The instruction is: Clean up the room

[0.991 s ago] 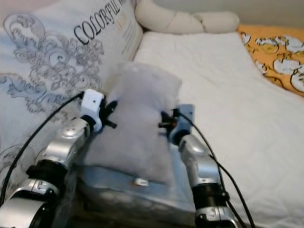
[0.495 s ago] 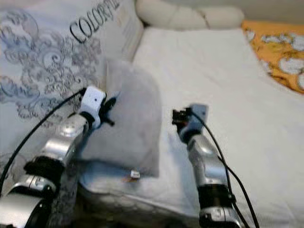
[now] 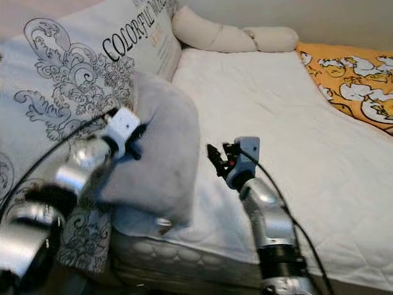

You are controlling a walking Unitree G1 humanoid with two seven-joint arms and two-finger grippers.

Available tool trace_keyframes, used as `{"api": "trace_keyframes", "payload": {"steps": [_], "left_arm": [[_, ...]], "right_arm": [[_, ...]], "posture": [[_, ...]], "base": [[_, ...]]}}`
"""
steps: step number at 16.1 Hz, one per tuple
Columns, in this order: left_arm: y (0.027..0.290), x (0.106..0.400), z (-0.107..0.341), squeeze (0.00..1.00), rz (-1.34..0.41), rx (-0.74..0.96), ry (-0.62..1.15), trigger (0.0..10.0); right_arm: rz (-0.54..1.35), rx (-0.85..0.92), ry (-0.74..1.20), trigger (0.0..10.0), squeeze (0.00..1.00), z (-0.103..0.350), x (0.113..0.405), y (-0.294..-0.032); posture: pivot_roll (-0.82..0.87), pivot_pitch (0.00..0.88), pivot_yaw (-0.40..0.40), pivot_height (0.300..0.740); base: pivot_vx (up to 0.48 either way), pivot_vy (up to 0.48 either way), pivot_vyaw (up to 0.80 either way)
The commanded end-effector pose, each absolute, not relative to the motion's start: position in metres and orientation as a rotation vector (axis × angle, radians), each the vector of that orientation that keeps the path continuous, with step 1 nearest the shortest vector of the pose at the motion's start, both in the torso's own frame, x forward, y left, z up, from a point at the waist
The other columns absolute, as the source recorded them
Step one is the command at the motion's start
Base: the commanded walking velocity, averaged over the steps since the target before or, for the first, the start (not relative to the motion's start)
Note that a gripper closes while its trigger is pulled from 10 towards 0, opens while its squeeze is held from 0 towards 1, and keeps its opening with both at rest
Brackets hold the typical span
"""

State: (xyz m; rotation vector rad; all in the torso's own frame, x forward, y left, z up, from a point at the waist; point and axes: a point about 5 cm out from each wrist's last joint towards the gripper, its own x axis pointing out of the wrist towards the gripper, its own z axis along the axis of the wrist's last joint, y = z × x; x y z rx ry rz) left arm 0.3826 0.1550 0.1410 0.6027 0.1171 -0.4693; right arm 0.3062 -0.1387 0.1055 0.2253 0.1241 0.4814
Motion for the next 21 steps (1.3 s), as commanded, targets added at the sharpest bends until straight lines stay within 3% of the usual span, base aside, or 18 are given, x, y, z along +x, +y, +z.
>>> {"api": "trace_keyframes", "payload": {"steps": [1,6,10,11,13,15,18,21], "left_arm": [[0.155,0.389,0.161,0.0,-0.472,0.646,0.052,10.0],[0.162,0.406,0.188,0.0,-0.41,0.826,0.07,10.0],[0.164,0.411,0.194,0.0,-0.331,0.764,0.077,10.0],[0.161,0.41,0.19,0.0,-0.332,0.708,0.073,10.0],[0.151,0.407,0.185,0.0,-0.383,0.597,0.045,10.0],[0.137,0.403,0.185,0.0,-0.444,0.357,-0.033,10.0],[0.131,0.396,0.18,0.0,-0.465,0.303,-0.093,10.0],[0.143,0.386,0.175,0.0,-0.424,0.317,-0.128,10.0]], "right_arm": [[0.55,0.226,0.109,10.0,1.0,0.112,0.304,-0.135],[0.71,0.126,0.14,10.0,1.0,0.116,0.293,-0.138],[0.785,0.081,0.16,10.0,1.0,0.12,0.284,-0.133],[0.774,0.072,0.16,10.0,0.0,0.12,0.284,-0.133],[0.72,0.074,0.159,10.0,0.0,0.119,0.286,-0.134],[0.609,0.133,0.138,10.0,0.0,0.121,0.293,-0.136],[0.553,0.186,0.115,10.0,0.0,0.124,0.294,-0.135],[0.48,0.227,0.107,10.0,0.0,0.123,0.296,-0.132]], "posture": [[-0.06,0.0,0.041,0.74],[-0.11,0.0,0.062,0.74],[-0.13,0.0,0.07,0.74],[-0.13,0.0,0.066,0.74],[-0.13,0.0,0.06,0.74],[-0.11,0.0,0.05,0.74],[-0.09,0.0,0.038,0.74],[-0.08,0.0,0.033,0.74]], "base": [[0.0,0.0,0.0],[0.0,0.0,0.0],[0.0,0.0,0.0],[0.0,0.0,0.0],[0.0,0.0,0.0],[0.0,0.0,0.0],[0.0,0.0,0.0],[0.0,0.0,0.0]]}}
